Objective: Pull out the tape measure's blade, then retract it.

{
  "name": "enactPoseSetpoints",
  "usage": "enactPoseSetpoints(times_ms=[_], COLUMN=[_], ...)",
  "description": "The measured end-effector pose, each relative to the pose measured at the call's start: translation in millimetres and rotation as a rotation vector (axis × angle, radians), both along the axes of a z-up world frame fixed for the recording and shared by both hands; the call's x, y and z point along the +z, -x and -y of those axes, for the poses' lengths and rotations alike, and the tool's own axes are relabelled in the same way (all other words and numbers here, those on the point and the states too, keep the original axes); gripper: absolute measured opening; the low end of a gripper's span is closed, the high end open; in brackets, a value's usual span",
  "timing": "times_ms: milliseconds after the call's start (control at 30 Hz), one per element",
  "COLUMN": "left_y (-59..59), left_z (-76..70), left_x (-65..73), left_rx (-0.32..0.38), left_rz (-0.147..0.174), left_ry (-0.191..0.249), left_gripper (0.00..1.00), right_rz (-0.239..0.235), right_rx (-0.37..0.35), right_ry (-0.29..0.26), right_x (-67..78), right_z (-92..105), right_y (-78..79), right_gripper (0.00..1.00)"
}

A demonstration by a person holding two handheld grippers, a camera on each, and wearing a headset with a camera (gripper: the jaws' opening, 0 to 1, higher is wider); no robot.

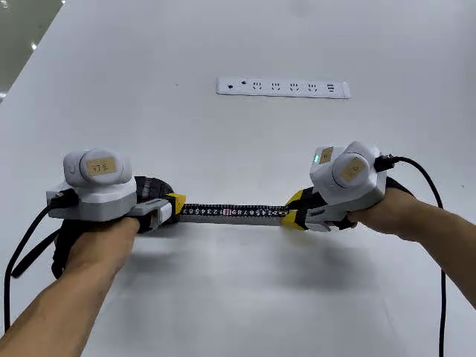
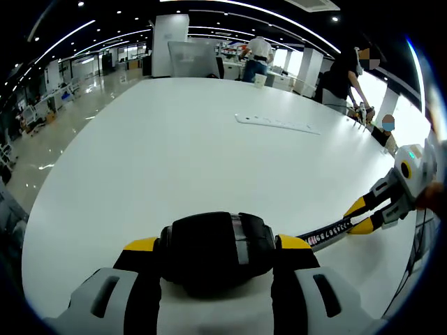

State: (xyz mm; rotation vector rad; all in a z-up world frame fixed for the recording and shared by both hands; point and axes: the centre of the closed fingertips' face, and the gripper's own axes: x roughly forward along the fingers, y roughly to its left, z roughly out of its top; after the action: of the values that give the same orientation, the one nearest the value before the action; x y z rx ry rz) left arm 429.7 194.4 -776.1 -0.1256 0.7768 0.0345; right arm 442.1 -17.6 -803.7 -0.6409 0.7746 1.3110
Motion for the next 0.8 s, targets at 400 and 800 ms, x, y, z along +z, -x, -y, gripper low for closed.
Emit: enactPoseSetpoints(times_ms=[400,800], left_y=[0.2,0.1], left_z=[-0.5,-0.1], left_x=[-0.6,-0.4], left_rx=[-0.001,-0.004], left_rz=[-0.001,-0.002], left_ry=[0.003,0.006], left_gripper=[0.59,0.59], right_rz=[-0.009,-0.013], right_rx=[-0.004,0.000], right_ry=[-0.015,-0.023], right_x=[-1.0,-1.2], right_z=[-13.3,-25.3], right_y=[3.0,5.0], right_gripper=[0.10,0.10])
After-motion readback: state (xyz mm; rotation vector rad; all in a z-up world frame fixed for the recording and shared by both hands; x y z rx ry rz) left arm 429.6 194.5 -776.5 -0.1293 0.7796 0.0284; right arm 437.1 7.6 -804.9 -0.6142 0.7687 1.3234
